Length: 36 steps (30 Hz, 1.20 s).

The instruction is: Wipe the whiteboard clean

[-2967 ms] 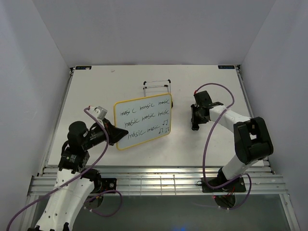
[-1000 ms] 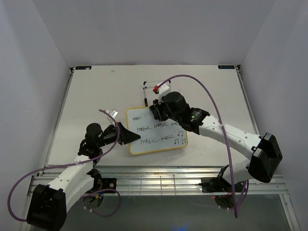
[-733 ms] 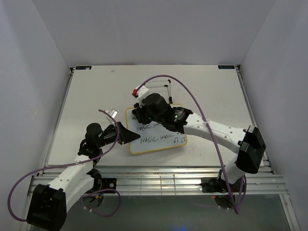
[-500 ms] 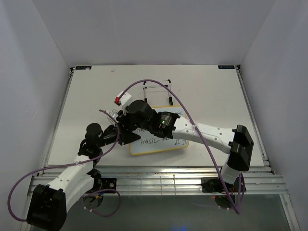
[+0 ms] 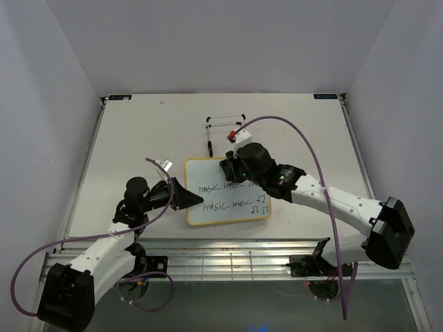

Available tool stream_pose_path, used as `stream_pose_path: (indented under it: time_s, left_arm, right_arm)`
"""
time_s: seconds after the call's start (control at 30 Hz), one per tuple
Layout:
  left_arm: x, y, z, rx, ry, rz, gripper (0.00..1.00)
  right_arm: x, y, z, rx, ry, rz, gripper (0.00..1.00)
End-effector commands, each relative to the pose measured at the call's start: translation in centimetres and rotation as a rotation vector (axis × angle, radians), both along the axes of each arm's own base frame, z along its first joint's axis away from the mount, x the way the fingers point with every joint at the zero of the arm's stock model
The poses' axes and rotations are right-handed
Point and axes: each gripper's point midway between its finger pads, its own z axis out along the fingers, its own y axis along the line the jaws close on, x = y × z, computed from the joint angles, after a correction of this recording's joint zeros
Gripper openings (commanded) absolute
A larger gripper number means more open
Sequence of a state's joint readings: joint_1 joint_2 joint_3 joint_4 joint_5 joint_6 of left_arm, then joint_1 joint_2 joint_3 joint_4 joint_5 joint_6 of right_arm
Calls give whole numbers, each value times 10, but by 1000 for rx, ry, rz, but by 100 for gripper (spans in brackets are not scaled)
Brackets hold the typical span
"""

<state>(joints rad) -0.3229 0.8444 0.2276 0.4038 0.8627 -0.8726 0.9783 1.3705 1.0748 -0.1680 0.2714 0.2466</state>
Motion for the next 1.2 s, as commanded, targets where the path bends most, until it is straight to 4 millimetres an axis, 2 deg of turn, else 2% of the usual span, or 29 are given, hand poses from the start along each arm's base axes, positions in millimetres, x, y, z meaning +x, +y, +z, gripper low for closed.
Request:
stream_pose_path:
  time_s: [0.0,0.03,0.1,0.13,0.17,0.27,0.33,0.37,0.4,0.43,0.47,0.5,0.53,0.63,0.67,0.7,0.77,0.8,0.83,0.87,0.93,0.97,1.03,1.07,1.1,1.17]
  left_arm:
    - [-4,-7,74,-98,-315,-86,0]
    - [-4,-7,74,-97,-313,-88,0]
    - [-5,-7,73,-97,-310,-93,0]
    - [-5,-7,72,-97,-306,-94,0]
    - [-4,-7,71,-96,-303,-94,0]
    - [-5,-7,73,-101,-304,-94,0]
    - [-6,-7,74,-104,-306,-92,0]
    - [-5,-7,74,-105,-305,-88,0]
    - [-5,-7,75,-106,-307,-89,0]
    - [-5,-7,76,-107,-308,-89,0]
    - [-4,-7,77,-109,-302,-86,0]
    - [-4,-7,78,-111,-308,-86,0]
    - [-4,-7,80,-114,-311,-86,0]
    - [-4,-8,85,-119,-319,-90,0]
    - [-4,-8,88,-122,-325,-90,0]
    - [-4,-8,88,-123,-325,-88,0]
    - [-4,-8,89,-123,-327,-88,0]
    - [-3,-8,89,-123,-324,-88,0]
    - [-3,-8,89,-123,-324,-88,0]
    - [-3,-8,89,-123,-324,-90,0]
    - [-3,-8,91,-126,-330,-93,0]
    - [-2,-8,92,-127,-331,-91,0]
    - [-2,-9,94,-129,-339,-94,0]
    - [-2,-9,95,-132,-337,-98,0]
    - [-3,-9,96,-133,-339,-101,0]
    - [-2,-9,97,-135,-339,-102,0]
  right_arm:
    - [24,-82,-40,-143,41,-224,24]
    - [24,-88,-42,-146,44,-232,24]
    - [24,-83,-33,-120,32,-210,23]
    - [22,-70,-23,-81,37,-161,23]
    - [22,-62,-22,-72,44,-140,23]
    - [14,-20,-2,-7,33,-42,23]
    - [-4,18,9,47,33,65,23]
    - [-20,42,26,87,15,132,23]
    - [-26,57,36,118,0,169,23]
    - [-36,74,34,125,14,228,23]
    - [-48,91,48,159,5,282,23]
    - [-51,98,51,172,12,309,23]
    - [-51,102,44,158,30,318,23]
    - [-29,81,31,116,26,223,23]
    - [-11,65,24,121,51,169,23]
    - [-8,47,2,90,88,138,23]
    - [5,16,-5,76,86,62,23]
    - [20,-6,-12,66,91,2,23]
    - [19,-28,-24,55,105,-27,23]
    - [33,-52,-29,53,111,-92,23]
    - [34,-83,-43,38,124,-136,23]
    - [45,-105,-47,37,128,-191,23]
    - [49,-125,-53,37,138,-210,23]
    - [55,-144,-61,29,154,-259,23]
    - [56,-154,-66,15,164,-279,23]
    - [56,-159,-70,24,185,-268,23]
